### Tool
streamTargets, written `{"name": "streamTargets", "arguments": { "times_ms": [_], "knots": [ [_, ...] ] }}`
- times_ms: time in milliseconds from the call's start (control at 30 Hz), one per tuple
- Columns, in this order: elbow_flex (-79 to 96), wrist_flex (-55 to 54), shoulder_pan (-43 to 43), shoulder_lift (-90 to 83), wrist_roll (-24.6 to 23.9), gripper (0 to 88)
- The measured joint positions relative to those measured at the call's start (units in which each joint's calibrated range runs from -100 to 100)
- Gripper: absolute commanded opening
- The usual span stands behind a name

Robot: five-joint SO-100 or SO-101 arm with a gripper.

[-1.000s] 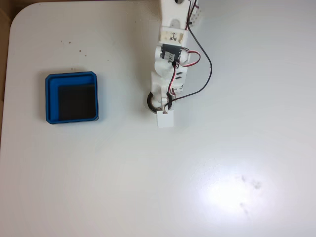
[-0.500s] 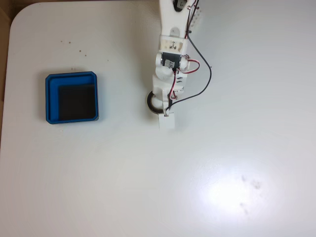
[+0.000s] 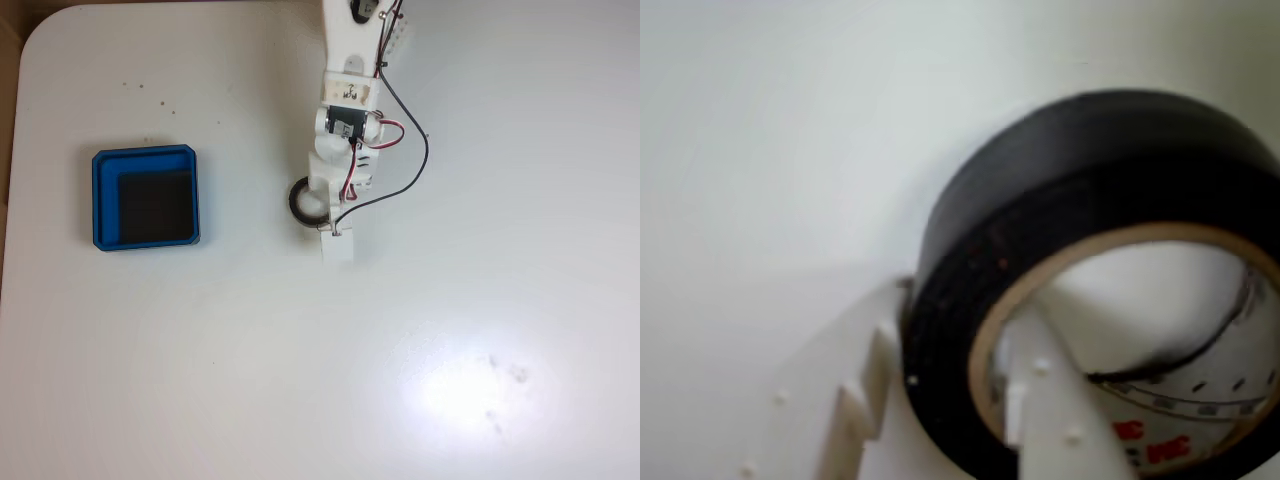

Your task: Pick the black tape roll and drop it in the blue box

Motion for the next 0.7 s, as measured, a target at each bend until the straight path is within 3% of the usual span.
{"name": "streamTargets", "arguments": {
  "times_ms": [233, 367, 600, 700],
  "knots": [
    [-3.77, 1.07, 0.00, -4.15, 0.00, 0.5],
    [-13.63, 6.98, 1.68, -9.91, 0.00, 0.5],
    [-42.96, 29.15, 17.02, -8.64, 0.00, 0.6],
    [-56.32, 33.66, 24.84, -1.78, 0.00, 0.7]
  ]
}}
